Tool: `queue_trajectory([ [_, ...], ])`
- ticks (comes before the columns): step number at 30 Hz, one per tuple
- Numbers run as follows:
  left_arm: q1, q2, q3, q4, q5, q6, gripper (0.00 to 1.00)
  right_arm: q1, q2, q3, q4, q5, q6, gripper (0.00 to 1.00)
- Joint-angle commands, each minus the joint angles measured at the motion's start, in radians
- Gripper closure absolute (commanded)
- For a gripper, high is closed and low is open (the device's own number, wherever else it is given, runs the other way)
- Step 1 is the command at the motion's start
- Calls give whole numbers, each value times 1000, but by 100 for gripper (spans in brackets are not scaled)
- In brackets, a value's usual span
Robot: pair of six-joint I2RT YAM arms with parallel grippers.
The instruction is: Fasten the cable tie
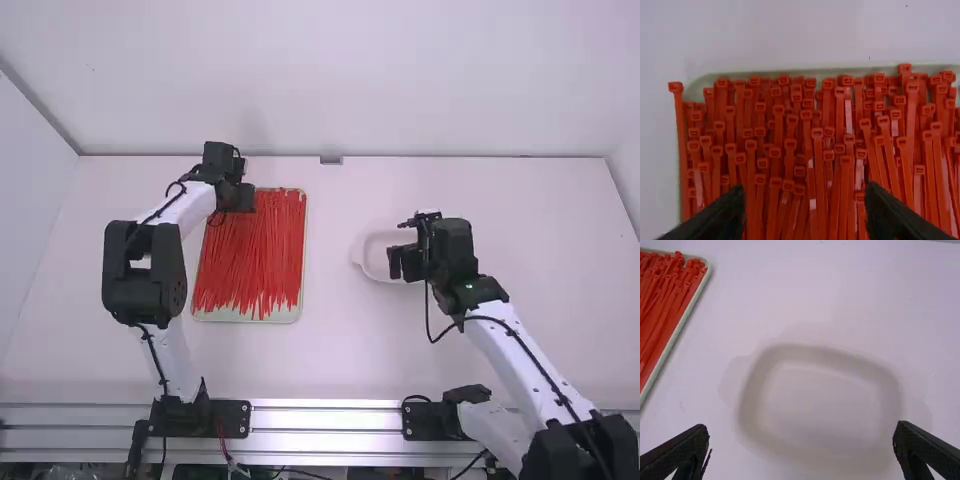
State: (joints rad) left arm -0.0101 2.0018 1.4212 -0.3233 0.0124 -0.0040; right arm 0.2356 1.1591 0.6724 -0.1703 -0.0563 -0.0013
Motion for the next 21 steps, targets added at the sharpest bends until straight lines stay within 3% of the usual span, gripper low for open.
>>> queue_trajectory([
  [1,8,11,-23,1,-27,-17,64,-1,13,28,8,-8,4,2],
  [12,11,12,-24,3,-56,-29,66,25,-17,28,2,-25,-4,1],
  [15,8,18,-24,10,-58,-29,74,24,-18,28,0,-25,-4,1],
  [21,9,39,-33,28,-58,-30,74,18,-18,28,-6,-25,-3,2],
])
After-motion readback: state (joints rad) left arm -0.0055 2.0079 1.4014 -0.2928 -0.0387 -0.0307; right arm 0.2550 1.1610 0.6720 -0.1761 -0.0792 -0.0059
